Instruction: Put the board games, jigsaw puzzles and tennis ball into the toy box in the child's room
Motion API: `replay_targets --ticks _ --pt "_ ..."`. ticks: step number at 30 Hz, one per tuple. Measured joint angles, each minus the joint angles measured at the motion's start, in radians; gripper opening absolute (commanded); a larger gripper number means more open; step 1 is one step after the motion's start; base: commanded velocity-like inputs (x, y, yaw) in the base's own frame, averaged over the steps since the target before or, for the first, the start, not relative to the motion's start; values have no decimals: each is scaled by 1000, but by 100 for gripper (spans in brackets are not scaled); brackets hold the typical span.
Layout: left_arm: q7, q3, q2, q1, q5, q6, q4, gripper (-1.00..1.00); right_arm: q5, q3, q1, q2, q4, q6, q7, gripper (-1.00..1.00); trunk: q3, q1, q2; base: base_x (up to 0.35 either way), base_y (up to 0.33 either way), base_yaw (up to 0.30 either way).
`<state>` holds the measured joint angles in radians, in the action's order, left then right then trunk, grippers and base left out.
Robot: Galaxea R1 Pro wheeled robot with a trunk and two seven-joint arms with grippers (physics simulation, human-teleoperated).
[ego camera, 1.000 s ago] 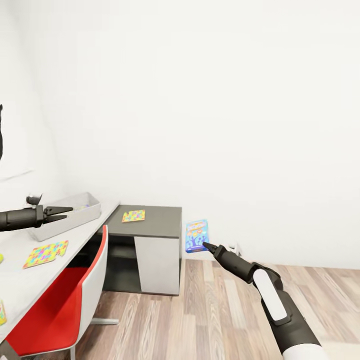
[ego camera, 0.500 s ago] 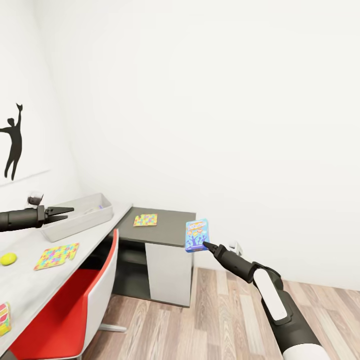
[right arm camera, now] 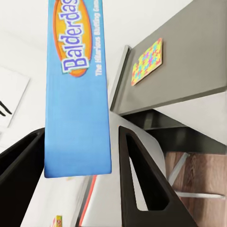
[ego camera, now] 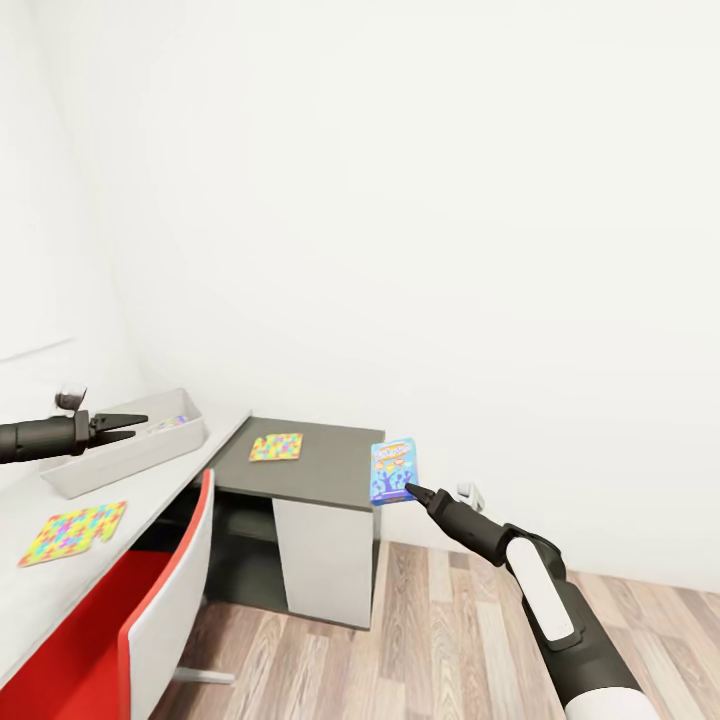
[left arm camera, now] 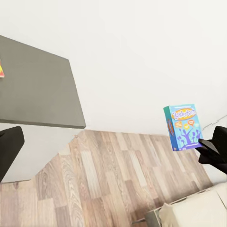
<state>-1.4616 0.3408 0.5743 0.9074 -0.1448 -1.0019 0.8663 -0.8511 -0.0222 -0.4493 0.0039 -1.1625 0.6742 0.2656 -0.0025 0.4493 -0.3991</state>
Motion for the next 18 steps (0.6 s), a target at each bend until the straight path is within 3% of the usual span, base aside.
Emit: replay_targets --ticks 7,18 --pt "0 0 0 0 0 0 0 100 2 0 0 0 0 0 1 -100 -10 0 1 144 -2 125" --pt "-1 0 0 -1 1 0 0 100 2 0 1 0 0 0 1 -100 -22 0 2 123 0 209"
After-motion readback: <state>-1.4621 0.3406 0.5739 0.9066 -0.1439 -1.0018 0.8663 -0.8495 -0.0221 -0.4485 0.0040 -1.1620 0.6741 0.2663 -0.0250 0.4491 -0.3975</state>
